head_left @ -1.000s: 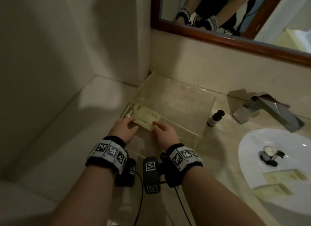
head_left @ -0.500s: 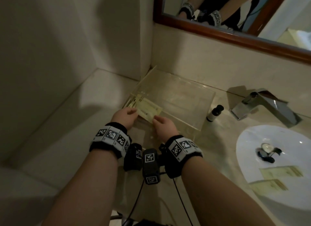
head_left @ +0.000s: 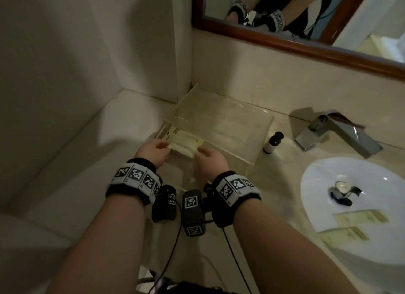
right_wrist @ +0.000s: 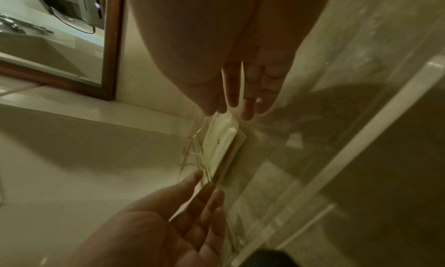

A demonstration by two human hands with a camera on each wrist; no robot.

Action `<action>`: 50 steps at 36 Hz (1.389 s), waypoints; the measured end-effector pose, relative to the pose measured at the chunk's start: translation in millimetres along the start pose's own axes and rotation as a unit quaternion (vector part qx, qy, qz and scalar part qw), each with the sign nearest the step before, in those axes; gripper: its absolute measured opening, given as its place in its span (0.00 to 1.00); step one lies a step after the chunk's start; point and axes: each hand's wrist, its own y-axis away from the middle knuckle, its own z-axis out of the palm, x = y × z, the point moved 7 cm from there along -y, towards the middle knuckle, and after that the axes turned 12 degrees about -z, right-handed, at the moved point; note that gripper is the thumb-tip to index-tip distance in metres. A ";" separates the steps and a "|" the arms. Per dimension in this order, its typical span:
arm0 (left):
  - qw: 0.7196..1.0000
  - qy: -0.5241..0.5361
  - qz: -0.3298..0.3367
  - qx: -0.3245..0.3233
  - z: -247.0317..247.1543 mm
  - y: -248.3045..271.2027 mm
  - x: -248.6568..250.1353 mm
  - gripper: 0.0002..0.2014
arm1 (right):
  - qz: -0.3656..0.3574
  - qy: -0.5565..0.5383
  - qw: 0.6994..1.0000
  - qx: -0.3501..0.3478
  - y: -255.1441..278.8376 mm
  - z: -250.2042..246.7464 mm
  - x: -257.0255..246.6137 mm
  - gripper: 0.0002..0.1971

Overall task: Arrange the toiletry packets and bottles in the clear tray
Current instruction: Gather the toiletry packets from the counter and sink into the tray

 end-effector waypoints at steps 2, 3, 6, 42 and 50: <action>1.000 -0.017 0.011 0.010 -3.2 5.6 0.9 0.15 | 0.002 -0.034 0.999 0.014 3.9 -1.5 0.5 0.20; 0.999 -0.031 0.017 0.015 -4.4 7.8 1.3 0.15 | 0.001 -0.042 0.999 0.016 5.9 -2.8 0.4 0.20; 0.997 -0.064 0.026 0.026 -5.0 18.0 3.1 0.15 | -0.007 -0.051 0.999 0.013 14.6 -10.8 -0.5 0.19; 0.912 -0.272 0.259 -0.165 369.6 263.6 132.9 0.15 | 0.018 -0.180 0.941 0.285 222.8 -360.4 191.6 0.14; 0.854 -0.350 0.286 -0.256 483.1 330.1 104.4 0.09 | 0.123 -0.090 0.930 0.333 309.5 -424.5 276.4 0.12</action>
